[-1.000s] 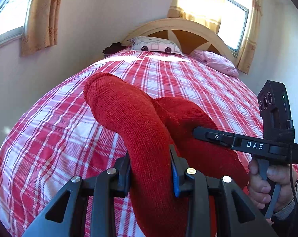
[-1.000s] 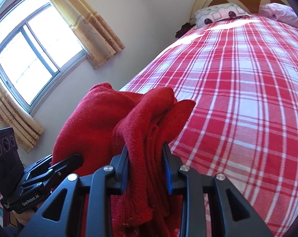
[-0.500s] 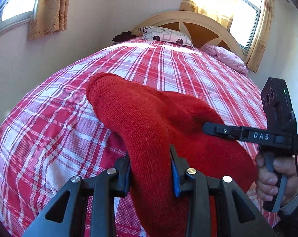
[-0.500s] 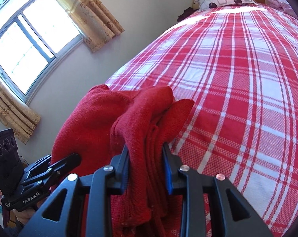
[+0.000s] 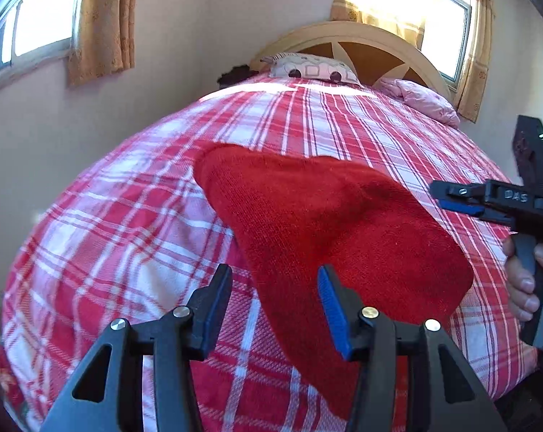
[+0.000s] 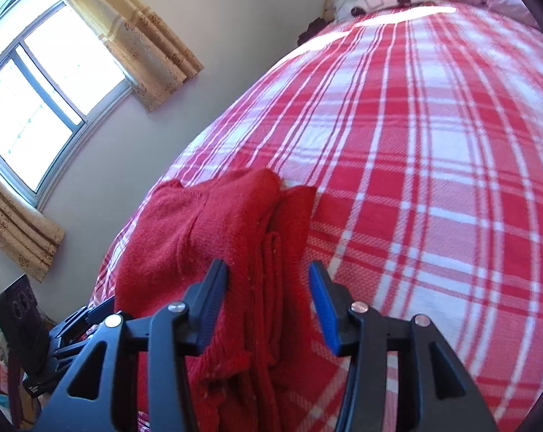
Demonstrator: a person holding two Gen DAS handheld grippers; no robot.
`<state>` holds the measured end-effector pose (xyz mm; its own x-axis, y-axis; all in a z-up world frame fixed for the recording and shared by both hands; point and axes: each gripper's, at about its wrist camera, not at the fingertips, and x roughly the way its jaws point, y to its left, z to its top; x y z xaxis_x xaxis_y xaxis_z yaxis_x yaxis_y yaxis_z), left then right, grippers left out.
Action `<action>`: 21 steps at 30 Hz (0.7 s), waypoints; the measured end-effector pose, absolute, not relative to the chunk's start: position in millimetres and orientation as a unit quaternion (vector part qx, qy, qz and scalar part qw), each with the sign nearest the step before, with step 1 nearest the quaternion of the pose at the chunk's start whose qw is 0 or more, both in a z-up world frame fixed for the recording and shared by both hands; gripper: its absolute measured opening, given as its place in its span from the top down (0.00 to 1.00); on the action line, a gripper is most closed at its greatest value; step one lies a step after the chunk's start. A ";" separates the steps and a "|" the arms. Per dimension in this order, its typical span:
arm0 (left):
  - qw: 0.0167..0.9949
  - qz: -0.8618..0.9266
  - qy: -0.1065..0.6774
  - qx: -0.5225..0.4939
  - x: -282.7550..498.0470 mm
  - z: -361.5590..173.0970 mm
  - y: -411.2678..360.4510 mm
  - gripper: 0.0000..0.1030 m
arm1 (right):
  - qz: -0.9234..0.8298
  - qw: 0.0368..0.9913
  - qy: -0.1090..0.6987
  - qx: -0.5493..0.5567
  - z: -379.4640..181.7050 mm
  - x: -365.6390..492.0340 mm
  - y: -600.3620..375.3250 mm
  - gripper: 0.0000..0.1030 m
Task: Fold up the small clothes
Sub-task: 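Open both grippers and withdraw from the folded sweater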
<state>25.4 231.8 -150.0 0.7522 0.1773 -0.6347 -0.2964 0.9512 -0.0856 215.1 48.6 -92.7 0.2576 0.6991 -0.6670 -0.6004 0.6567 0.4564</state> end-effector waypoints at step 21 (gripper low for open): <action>0.965 0.171 0.193 -0.051 -32.9 -51.2 197.6 0.22 | 0.371 0.895 0.243 -0.033 40.3 77.5 9.1 0.00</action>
<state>-32.9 197.6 -51.1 0.8668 0.3112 -0.3896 -0.3502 0.9362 -0.0313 77.5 9.1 40.3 0.6061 0.6490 -0.4599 -0.6815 0.7218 0.1205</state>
